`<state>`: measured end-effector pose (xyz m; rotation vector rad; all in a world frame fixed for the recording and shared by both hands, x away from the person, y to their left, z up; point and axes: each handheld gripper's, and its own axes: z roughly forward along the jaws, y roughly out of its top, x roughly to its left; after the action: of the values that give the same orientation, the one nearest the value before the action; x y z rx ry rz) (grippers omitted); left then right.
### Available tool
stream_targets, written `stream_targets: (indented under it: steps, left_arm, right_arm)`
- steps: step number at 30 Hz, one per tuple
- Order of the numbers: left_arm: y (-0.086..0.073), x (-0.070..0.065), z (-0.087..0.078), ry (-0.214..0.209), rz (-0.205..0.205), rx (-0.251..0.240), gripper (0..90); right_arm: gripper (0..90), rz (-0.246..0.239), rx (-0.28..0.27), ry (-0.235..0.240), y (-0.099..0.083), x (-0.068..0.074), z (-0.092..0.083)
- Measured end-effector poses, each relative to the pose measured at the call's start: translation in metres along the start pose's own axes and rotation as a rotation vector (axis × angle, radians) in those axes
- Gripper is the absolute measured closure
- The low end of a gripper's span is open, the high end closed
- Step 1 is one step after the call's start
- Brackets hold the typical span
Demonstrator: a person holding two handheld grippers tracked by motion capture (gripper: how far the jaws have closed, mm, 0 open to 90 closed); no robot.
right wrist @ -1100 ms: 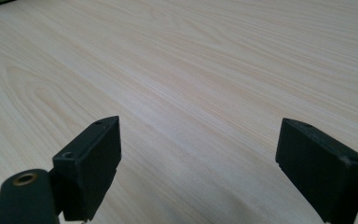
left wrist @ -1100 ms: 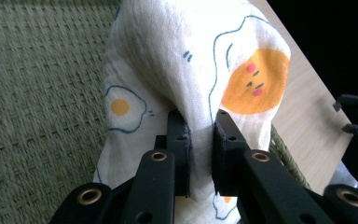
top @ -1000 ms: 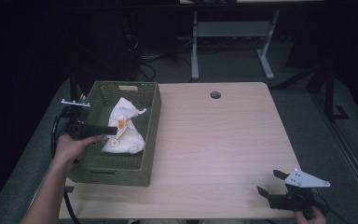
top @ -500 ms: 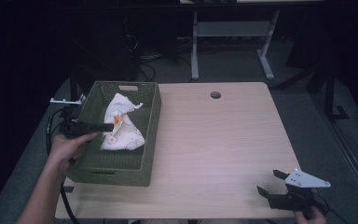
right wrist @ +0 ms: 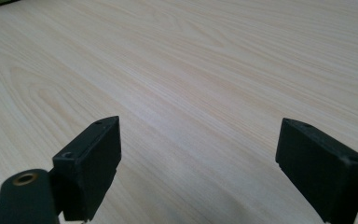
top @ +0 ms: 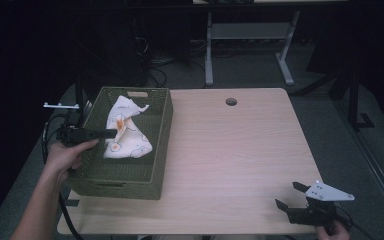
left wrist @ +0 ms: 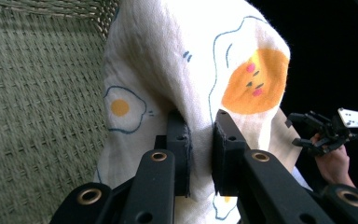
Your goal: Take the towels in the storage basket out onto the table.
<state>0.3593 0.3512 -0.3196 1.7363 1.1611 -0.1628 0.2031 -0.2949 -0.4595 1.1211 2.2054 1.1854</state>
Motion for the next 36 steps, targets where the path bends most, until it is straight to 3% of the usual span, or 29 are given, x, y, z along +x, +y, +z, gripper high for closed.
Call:
stream_targets:
  steps: [12, 36]
  left_arm:
    - [0.006, -0.008, -0.001, -0.046, 0.012, -0.024, 79.9]
    - [0.029, -0.04, 0.03, -0.097, 0.076, 0.015, 79.9]
  right_arm:
    - [13.8, -0.005, 0.004, 0.007, 0.001, 0.001, 0.0]
    - [13.8, -0.001, -0.014, 0.008, 0.001, -0.003, -0.005]
